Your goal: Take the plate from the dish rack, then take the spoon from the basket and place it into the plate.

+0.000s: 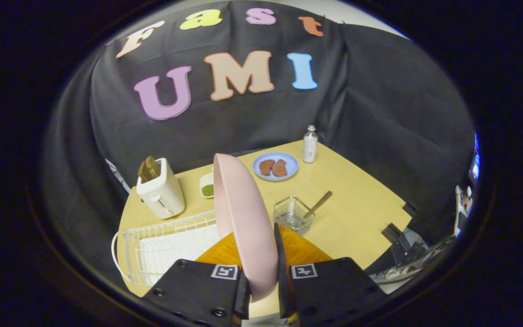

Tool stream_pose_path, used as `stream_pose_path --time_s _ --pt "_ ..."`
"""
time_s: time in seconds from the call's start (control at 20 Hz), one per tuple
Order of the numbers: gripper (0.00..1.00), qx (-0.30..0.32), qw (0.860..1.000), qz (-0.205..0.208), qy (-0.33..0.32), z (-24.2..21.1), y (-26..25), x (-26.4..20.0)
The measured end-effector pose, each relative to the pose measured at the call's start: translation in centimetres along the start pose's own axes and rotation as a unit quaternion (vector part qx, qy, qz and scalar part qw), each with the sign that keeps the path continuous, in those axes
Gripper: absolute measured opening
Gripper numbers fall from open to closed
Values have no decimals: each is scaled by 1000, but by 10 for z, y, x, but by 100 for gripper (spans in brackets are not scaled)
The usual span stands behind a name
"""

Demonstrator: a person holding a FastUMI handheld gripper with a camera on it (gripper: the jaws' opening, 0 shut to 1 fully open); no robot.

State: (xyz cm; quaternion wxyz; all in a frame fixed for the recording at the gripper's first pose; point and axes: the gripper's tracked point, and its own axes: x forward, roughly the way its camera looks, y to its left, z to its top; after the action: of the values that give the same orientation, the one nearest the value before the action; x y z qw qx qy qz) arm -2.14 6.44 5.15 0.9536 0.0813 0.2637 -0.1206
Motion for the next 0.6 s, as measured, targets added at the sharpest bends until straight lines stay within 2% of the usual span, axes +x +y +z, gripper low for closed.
stream_pose_path --time_s 0.3,0.6 --pt "28 130 988 -74 25 -38 -103 1" --pt "28 203 971 -104 71 -96 -153 34"
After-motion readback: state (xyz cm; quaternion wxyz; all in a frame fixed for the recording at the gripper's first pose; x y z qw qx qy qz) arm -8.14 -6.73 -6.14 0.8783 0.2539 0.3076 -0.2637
